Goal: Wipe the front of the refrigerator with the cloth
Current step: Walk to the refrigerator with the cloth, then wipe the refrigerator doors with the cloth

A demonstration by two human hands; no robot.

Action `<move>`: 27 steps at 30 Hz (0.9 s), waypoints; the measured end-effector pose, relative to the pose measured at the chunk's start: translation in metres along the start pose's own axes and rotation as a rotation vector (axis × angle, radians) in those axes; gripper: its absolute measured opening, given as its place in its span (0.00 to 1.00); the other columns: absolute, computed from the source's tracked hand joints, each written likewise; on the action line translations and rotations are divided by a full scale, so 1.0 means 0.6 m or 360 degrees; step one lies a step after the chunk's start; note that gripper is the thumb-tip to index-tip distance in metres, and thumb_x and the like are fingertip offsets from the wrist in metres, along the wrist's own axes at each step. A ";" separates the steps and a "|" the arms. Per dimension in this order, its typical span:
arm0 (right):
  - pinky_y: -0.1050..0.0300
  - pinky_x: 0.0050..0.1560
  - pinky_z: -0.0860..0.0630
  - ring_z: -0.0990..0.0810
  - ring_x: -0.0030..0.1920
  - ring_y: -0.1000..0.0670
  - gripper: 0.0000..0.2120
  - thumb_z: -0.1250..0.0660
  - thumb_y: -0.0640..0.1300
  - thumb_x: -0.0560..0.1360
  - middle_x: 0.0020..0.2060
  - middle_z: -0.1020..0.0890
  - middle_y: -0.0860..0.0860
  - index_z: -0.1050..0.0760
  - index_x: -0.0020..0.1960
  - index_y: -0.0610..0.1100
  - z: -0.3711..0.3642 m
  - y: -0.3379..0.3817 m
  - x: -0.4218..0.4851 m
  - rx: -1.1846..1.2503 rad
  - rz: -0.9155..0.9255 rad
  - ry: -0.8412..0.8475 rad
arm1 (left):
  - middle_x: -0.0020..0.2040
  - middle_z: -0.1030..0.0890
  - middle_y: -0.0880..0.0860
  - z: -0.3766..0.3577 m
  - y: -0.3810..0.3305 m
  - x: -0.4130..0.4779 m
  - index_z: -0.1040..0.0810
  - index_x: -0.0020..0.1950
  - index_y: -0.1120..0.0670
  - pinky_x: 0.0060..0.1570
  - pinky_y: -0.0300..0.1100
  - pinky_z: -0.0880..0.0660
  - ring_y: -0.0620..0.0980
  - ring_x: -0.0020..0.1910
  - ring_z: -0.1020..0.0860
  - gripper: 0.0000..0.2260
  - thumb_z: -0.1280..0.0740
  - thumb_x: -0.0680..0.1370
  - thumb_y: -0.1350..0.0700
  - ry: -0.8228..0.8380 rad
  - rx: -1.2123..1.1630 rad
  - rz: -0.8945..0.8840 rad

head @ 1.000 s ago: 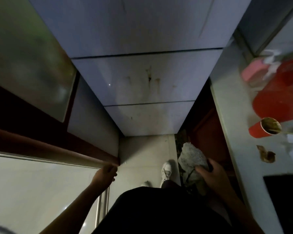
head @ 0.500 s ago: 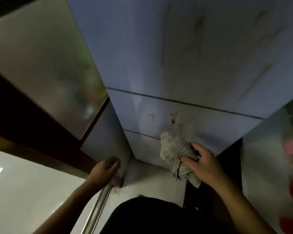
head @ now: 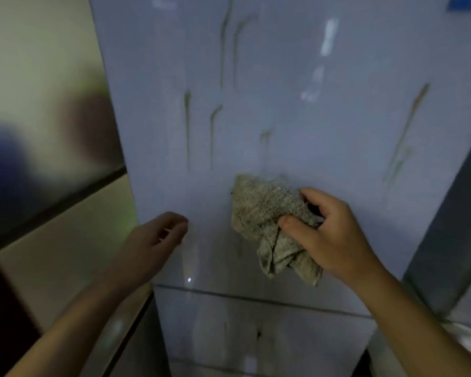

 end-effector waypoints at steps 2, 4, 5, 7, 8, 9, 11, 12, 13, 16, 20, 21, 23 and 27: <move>0.40 0.48 0.18 0.15 0.46 0.51 0.11 0.29 0.53 0.70 0.43 0.15 0.53 0.18 0.50 0.50 0.018 0.056 0.038 -0.0092 0.0159 -0.0070 | 0.47 0.16 0.39 0.040 -0.044 0.046 0.19 0.52 0.42 0.52 0.49 0.19 0.39 0.45 0.16 0.13 0.39 0.81 0.38 -0.0086 0.0058 -0.0127; 0.42 0.47 0.18 0.16 0.45 0.54 0.14 0.30 0.57 0.68 0.43 0.15 0.55 0.19 0.50 0.52 0.033 0.112 0.073 -0.0182 0.0315 -0.0163 | 0.47 0.16 0.38 0.079 -0.086 0.083 0.19 0.53 0.42 0.50 0.44 0.20 0.37 0.46 0.17 0.10 0.38 0.82 0.40 -0.0169 0.0105 -0.0242; 0.43 0.47 0.18 0.16 0.45 0.54 0.15 0.31 0.59 0.68 0.43 0.15 0.56 0.19 0.50 0.53 0.041 0.140 0.090 -0.0223 0.0392 -0.0209 | 0.47 0.16 0.38 0.098 -0.107 0.097 0.20 0.53 0.42 0.48 0.42 0.21 0.36 0.46 0.18 0.09 0.37 0.82 0.42 -0.0225 0.0122 -0.0305; 0.45 0.45 0.19 0.17 0.44 0.55 0.16 0.32 0.60 0.67 0.43 0.16 0.56 0.19 0.50 0.53 0.055 0.190 0.122 -0.0305 0.0551 -0.0313 | 0.47 0.16 0.37 0.134 -0.146 0.119 0.20 0.54 0.41 0.45 0.38 0.24 0.35 0.46 0.19 0.07 0.37 0.82 0.43 -0.0347 0.0154 -0.0416; 0.47 0.44 0.20 0.18 0.44 0.55 0.15 0.33 0.60 0.67 0.43 0.17 0.56 0.20 0.49 0.53 0.061 0.215 0.138 -0.0366 0.0632 -0.0363 | 0.47 0.17 0.37 0.152 -0.164 0.127 0.20 0.54 0.41 0.44 0.37 0.25 0.34 0.47 0.20 0.07 0.37 0.82 0.43 -0.0401 0.0175 -0.0463; 0.49 0.43 0.21 0.19 0.44 0.55 0.15 0.33 0.60 0.68 0.43 0.18 0.56 0.20 0.49 0.53 0.065 0.235 0.152 -0.0423 0.0699 -0.0404 | 0.47 0.17 0.37 0.167 -0.178 0.134 0.21 0.55 0.40 0.44 0.37 0.25 0.33 0.48 0.21 0.06 0.37 0.82 0.43 -0.0444 0.0199 -0.0496; 0.53 0.43 0.22 0.20 0.43 0.56 0.15 0.34 0.59 0.67 0.44 0.19 0.57 0.20 0.50 0.53 0.076 0.278 0.183 -0.0549 0.0838 -0.0495 | 0.49 0.19 0.36 0.201 -0.203 0.145 0.21 0.57 0.41 0.45 0.40 0.24 0.32 0.49 0.22 0.08 0.37 0.82 0.44 -0.0566 0.0216 -0.0554; 0.54 0.43 0.22 0.21 0.43 0.56 0.15 0.34 0.59 0.67 0.43 0.20 0.57 0.20 0.50 0.53 0.081 0.298 0.198 -0.0619 0.0900 -0.0540 | 0.50 0.20 0.36 0.217 -0.212 0.150 0.21 0.60 0.43 0.46 0.41 0.24 0.33 0.48 0.22 0.10 0.37 0.82 0.44 -0.0624 0.0221 -0.0567; 0.54 0.43 0.23 0.21 0.42 0.56 0.15 0.35 0.59 0.67 0.43 0.21 0.57 0.21 0.49 0.54 0.086 0.319 0.213 -0.0692 0.0962 -0.0583 | 0.51 0.20 0.37 0.232 -0.222 0.155 0.21 0.62 0.44 0.46 0.41 0.24 0.33 0.47 0.22 0.12 0.37 0.82 0.44 -0.0683 0.0231 -0.0578; 0.54 0.41 0.26 0.23 0.42 0.54 0.13 0.34 0.58 0.69 0.43 0.23 0.57 0.22 0.50 0.54 0.101 0.376 0.260 -0.0960 0.1118 -0.0705 | 0.54 0.22 0.41 0.272 -0.245 0.168 0.21 0.66 0.48 0.47 0.44 0.27 0.41 0.49 0.24 0.15 0.37 0.81 0.46 -0.0824 0.0263 -0.0614; 0.56 0.41 0.33 0.27 0.47 0.53 0.12 0.30 0.56 0.72 0.47 0.25 0.56 0.21 0.51 0.51 0.111 0.419 0.322 -0.1282 0.1136 -0.0782 | 0.57 0.21 0.43 0.300 -0.259 0.186 0.21 0.65 0.50 0.49 0.44 0.30 0.43 0.52 0.25 0.15 0.38 0.83 0.45 -0.0894 0.0315 -0.0704; 0.56 0.42 0.33 0.29 0.49 0.53 0.13 0.30 0.56 0.72 0.49 0.26 0.56 0.20 0.52 0.50 0.108 0.420 0.335 -0.1346 0.1125 -0.0761 | 0.58 0.20 0.44 0.300 -0.260 0.192 0.21 0.65 0.51 0.50 0.44 0.29 0.44 0.53 0.24 0.17 0.40 0.82 0.43 -0.0875 0.0328 -0.0716; 0.56 0.45 0.33 0.30 0.53 0.52 0.15 0.29 0.54 0.73 0.54 0.26 0.53 0.19 0.55 0.47 0.094 0.413 0.353 -0.1406 0.1098 -0.0671 | 0.61 0.20 0.47 0.294 -0.257 0.201 0.21 0.64 0.52 0.54 0.45 0.27 0.48 0.57 0.22 0.20 0.42 0.80 0.43 -0.0812 0.0383 -0.0713; 0.53 0.48 0.27 0.27 0.56 0.48 0.21 0.29 0.46 0.72 0.58 0.25 0.50 0.24 0.64 0.45 0.054 0.394 0.358 -0.1327 0.1258 -0.0530 | 0.67 0.21 0.52 0.274 -0.244 0.210 0.19 0.64 0.55 0.63 0.50 0.26 0.54 0.64 0.22 0.25 0.45 0.79 0.41 -0.0752 0.0570 -0.0759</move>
Point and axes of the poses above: each hand's wrist, its own x-axis towards the middle knuckle, its own z-axis out of the back of the hand, y = z × x, the point moved 3 cm from there along x, towards the middle knuckle
